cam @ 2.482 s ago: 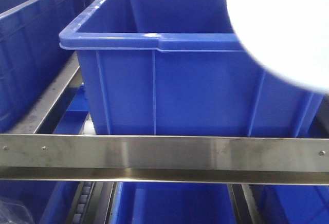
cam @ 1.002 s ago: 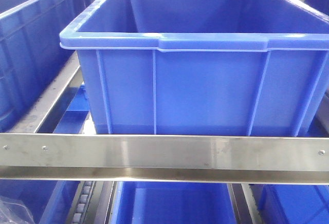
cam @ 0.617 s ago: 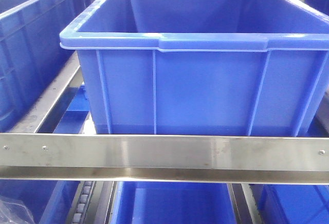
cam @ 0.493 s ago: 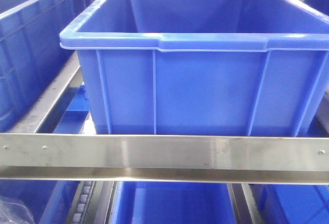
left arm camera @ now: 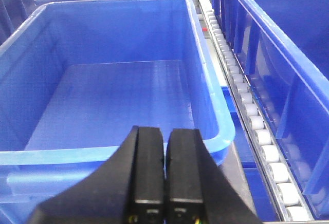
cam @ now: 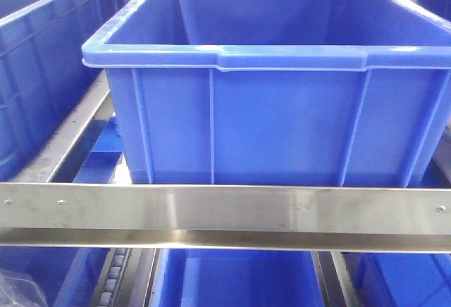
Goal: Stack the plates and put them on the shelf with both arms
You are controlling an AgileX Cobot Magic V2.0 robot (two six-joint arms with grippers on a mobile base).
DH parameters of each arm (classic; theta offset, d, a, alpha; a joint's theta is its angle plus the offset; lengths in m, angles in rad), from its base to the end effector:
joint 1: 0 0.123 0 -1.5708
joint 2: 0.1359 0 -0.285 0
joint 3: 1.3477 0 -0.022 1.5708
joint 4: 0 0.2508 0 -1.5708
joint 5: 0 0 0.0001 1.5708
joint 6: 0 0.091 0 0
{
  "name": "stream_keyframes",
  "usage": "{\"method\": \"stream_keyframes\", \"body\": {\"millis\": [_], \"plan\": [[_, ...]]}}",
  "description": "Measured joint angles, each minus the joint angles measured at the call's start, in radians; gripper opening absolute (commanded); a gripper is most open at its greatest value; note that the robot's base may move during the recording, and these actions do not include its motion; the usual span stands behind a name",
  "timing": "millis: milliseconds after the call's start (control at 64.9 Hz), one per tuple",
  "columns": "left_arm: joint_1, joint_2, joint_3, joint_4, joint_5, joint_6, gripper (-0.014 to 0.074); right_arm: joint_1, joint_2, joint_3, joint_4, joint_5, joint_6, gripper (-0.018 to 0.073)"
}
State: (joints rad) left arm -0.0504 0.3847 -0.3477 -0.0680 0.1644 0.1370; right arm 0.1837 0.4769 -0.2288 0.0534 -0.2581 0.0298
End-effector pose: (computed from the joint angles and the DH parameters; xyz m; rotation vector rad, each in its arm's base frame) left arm 0.0924 -0.0057 0.2889 0.1096 1.6811 0.0053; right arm 0.1069 0.0186 0.2772 -0.0644 1.4759 0.2052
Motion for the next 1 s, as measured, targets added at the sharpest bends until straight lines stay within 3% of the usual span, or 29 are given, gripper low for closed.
{"method": "stream_keyframes", "body": {"millis": [154,432,601,755,1002], "plan": [[0.000,0.000,0.000,0.000,0.000,0.000,0.0082,-0.011,-0.061,0.002,0.000,0.052,0.000,0.0056],[0.000,0.000,0.000,0.000,0.000,0.000,0.0082,-0.178,-0.328,0.164,0.000,0.219,0.002,0.0056],[0.000,0.000,0.000,0.000,0.000,0.000,0.0082,-0.184,-0.479,0.255,0.000,0.274,0.002,0.0056],[0.000,0.000,0.000,0.000,0.000,0.000,0.0082,-0.184,-0.489,0.257,0.000,0.359,0.002,0.0056],[0.000,0.000,0.000,0.000,0.000,0.000,0.0082,-0.184,-0.489,0.257,0.000,0.360,0.002,0.0056]]}}
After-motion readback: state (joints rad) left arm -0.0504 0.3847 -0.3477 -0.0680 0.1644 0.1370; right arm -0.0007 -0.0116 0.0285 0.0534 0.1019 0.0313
